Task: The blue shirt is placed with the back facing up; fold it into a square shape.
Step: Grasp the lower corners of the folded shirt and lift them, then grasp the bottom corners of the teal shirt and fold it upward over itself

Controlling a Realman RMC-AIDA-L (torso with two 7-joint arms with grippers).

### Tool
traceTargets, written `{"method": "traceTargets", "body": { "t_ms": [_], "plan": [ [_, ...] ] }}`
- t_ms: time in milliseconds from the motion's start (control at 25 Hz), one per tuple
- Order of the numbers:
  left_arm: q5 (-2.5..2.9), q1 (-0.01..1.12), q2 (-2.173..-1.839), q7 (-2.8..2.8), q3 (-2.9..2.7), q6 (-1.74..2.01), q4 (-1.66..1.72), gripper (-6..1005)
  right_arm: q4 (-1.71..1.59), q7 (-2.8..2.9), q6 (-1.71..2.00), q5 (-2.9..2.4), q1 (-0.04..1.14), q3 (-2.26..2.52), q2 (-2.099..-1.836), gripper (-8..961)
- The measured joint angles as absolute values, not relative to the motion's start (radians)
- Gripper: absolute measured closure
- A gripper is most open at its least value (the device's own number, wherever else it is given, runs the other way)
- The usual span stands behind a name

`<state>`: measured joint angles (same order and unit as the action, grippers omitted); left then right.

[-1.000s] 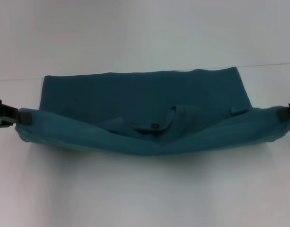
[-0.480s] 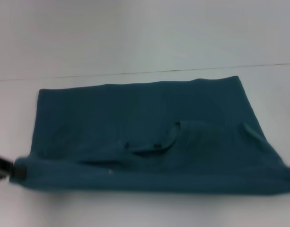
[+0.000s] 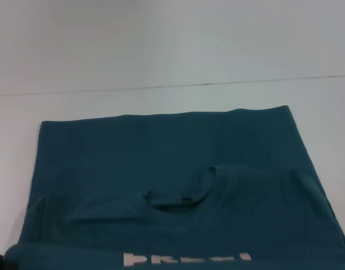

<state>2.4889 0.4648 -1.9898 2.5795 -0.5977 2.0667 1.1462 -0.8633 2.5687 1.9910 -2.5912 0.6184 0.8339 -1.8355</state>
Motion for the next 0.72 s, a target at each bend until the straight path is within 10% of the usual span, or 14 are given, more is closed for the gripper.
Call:
{"method": "traceTargets", "body": {
  "t_ms": [720],
  "plan": [
    [2.506,0.678,-1.89,2.613,-0.567,2.042,1.051,971,-0.844,2.532,1.908,-2.413,0.689,0.598,-1.746,917]
  ]
}}
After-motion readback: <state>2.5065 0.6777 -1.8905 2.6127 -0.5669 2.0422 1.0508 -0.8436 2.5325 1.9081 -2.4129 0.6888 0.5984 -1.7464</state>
